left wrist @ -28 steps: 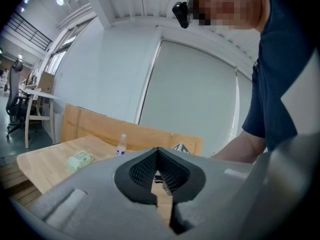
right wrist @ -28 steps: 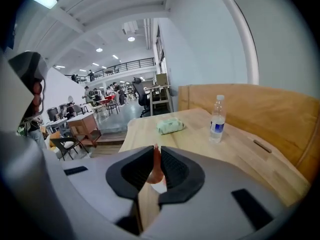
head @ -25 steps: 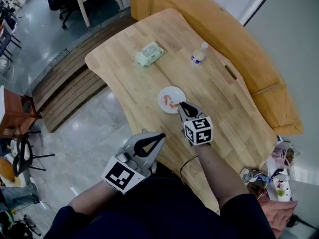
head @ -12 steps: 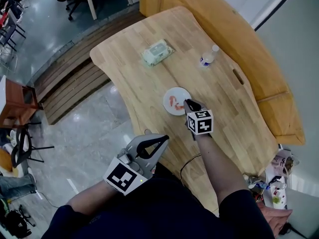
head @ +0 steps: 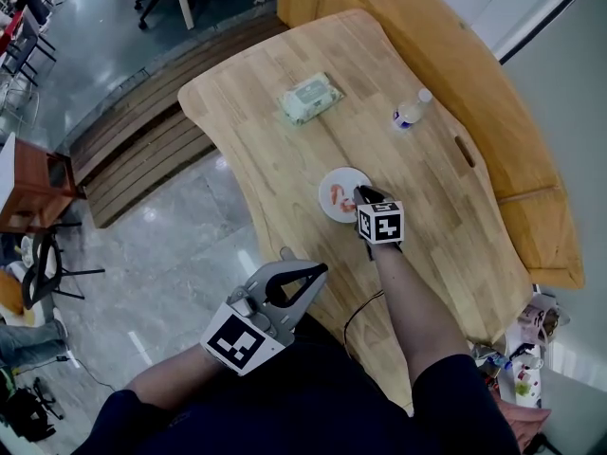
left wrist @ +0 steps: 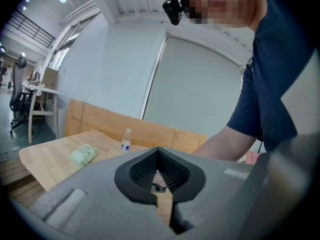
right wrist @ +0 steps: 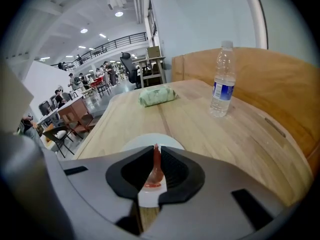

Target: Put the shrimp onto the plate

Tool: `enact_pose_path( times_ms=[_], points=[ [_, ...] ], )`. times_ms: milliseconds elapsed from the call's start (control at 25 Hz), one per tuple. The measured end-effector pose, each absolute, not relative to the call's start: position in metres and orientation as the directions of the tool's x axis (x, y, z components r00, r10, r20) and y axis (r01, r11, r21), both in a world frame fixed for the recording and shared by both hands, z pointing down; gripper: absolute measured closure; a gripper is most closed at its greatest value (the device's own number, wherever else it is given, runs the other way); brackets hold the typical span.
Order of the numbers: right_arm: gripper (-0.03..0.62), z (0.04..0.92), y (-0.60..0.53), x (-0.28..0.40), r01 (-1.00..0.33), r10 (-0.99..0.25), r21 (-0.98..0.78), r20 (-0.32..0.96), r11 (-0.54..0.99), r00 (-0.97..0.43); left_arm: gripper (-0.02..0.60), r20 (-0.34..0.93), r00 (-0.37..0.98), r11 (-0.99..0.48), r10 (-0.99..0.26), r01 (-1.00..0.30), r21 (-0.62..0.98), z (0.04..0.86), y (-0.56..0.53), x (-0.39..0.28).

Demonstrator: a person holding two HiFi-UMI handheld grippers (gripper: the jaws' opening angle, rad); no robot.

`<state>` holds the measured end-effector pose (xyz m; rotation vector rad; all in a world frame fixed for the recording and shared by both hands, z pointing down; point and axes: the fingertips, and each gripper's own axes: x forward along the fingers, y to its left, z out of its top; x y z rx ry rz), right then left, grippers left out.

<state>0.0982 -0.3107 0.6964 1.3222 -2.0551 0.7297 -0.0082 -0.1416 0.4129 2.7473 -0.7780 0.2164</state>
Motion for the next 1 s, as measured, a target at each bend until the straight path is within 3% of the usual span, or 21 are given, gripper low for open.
enact_pose_path(
  times_ms=[1000],
  points=[
    [0.542, 0.745, -0.333, 0.095, -0.922, -0.520, -0.121, 0.795, 0.368, -0.312, 0.577, 0.237, 0.830, -0.797, -0.506, -0.554, 0.241, 0.428, -0.152, -0.013]
  ],
)
